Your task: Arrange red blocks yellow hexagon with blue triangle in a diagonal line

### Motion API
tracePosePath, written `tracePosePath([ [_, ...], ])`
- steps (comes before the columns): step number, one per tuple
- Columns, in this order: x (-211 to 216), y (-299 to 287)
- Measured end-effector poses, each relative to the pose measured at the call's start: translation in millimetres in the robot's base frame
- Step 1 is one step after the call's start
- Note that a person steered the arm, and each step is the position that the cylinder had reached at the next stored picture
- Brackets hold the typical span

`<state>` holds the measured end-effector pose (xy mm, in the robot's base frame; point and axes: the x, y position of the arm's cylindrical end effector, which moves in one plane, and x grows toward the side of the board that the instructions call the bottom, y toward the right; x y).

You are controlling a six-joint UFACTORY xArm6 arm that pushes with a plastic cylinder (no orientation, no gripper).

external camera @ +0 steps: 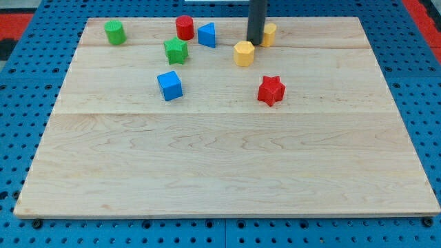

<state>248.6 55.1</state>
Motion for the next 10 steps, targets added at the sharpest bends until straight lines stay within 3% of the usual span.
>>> tracePosePath([
  [2,51.4,-27.5],
  [3,51.1,-28.1],
  [5,-48.4,-36.0],
  [6,-53.3,-87.1],
  [8,-2.3,-86.1],
  [10,-0.8,-76.4],
])
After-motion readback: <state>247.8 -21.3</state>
